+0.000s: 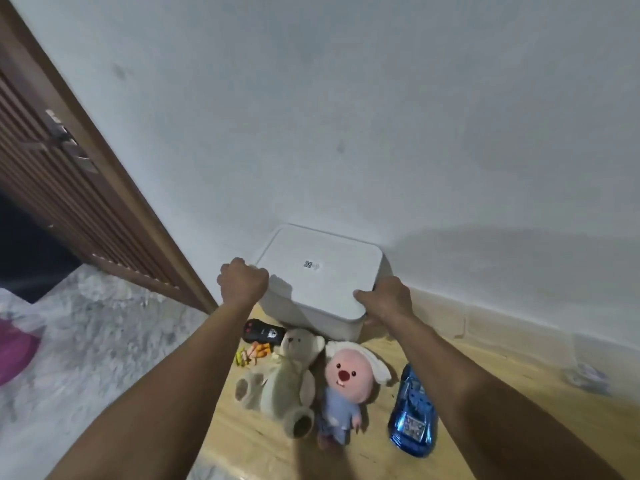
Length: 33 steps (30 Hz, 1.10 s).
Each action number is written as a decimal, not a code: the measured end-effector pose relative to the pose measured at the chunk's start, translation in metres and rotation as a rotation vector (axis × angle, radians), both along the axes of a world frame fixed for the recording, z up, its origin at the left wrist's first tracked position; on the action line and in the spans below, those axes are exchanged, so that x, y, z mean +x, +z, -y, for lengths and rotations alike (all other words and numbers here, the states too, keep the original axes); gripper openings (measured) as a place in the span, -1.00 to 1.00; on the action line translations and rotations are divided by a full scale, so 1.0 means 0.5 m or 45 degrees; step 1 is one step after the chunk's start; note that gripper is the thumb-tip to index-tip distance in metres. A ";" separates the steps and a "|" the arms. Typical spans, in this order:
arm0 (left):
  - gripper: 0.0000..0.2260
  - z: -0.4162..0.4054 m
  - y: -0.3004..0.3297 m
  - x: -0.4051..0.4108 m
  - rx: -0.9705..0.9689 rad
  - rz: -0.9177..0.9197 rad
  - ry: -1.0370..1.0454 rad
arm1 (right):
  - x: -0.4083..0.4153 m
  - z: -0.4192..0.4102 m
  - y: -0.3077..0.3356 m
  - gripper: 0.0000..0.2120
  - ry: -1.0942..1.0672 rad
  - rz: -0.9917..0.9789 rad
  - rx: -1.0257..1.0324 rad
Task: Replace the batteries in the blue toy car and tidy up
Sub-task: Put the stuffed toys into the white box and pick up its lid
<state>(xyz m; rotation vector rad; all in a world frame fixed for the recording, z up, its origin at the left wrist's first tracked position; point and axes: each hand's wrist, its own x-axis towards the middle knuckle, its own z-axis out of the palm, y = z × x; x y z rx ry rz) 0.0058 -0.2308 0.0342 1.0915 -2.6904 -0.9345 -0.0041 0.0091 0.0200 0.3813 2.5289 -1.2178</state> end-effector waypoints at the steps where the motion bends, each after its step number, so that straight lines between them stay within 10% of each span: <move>1: -0.79 0.015 -0.002 -0.010 0.032 0.029 -0.043 | 0.001 0.004 0.011 -0.70 -0.019 0.008 0.025; 33: -0.80 0.072 0.002 -0.086 0.484 0.231 -0.244 | -0.014 0.058 0.088 -0.98 -0.099 0.292 0.192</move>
